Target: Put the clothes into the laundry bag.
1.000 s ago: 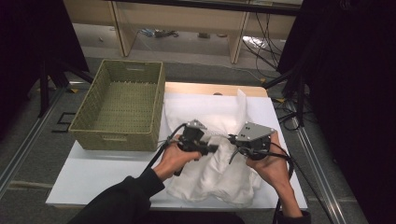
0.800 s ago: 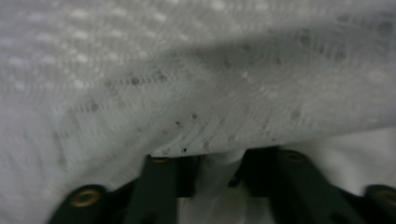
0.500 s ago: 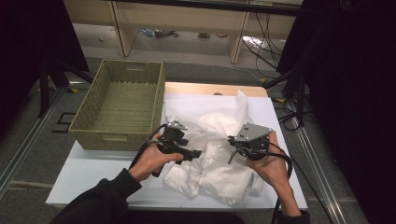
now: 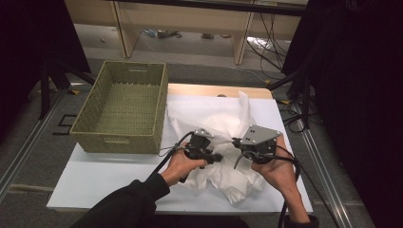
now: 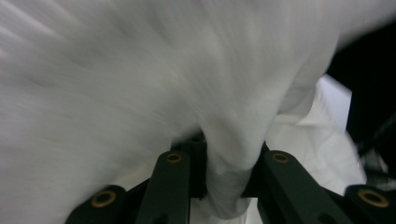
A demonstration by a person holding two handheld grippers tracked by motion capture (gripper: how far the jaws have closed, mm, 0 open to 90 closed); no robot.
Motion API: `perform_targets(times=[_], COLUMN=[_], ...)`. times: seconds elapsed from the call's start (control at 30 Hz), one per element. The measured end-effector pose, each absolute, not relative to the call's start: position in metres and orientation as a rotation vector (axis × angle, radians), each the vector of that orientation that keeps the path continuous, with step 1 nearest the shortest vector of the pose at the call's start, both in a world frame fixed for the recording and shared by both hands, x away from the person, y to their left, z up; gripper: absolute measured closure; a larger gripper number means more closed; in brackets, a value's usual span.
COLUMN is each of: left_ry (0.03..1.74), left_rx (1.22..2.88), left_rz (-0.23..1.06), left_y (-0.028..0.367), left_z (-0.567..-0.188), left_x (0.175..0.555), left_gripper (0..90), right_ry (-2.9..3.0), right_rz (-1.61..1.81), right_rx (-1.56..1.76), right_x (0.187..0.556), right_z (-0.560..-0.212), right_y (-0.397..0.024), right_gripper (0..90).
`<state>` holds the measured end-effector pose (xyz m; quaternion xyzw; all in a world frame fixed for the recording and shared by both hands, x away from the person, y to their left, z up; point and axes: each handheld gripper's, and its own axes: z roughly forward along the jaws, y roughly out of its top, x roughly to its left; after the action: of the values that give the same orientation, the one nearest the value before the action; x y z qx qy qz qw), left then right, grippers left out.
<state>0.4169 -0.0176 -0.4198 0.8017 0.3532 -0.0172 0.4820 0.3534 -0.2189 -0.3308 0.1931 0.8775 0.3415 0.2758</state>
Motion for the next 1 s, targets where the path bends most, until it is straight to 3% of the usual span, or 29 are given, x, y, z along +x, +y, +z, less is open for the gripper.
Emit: perform_targets(times=[0.13,0.23,0.37,0.43,0.67,0.93,1.0], left_ry=[0.938,1.006,1.072,0.991,0.863,0.805,0.81], left_rx=[1.85,1.888,1.972,2.062,2.151,2.321,2.313], left_rz=[0.043,0.12,0.013,0.03,0.108,0.076,0.068], left_y=[-0.012,-0.015,-0.017,-0.014,0.014,-0.005,-0.013], left_z=[-0.401,-0.417,-0.446,-0.444,-0.419,-0.458,-0.463], left_x=[0.436,0.454,0.461,0.453,0.405,0.405,0.409], left_gripper=[78.9,75.0,56.7,48.3,16.9,16.6,27.7], right_ry=[2.335,2.344,2.388,2.398,2.391,2.4,2.402], right_rz=[0.955,0.933,0.896,0.888,0.884,0.872,0.871], right_rx=[0.514,0.518,0.53,0.541,0.554,0.575,0.578], right_x=[0.345,0.346,0.353,0.356,0.36,0.36,0.361], right_z=[-0.322,-0.324,-0.34,-0.345,-0.346,-0.35,-0.352], right_y=[-0.221,-0.22,-0.217,-0.218,-0.222,-0.22,-0.221], right_gripper=[90.0,90.0,90.0,90.0,90.0,90.0,90.0])
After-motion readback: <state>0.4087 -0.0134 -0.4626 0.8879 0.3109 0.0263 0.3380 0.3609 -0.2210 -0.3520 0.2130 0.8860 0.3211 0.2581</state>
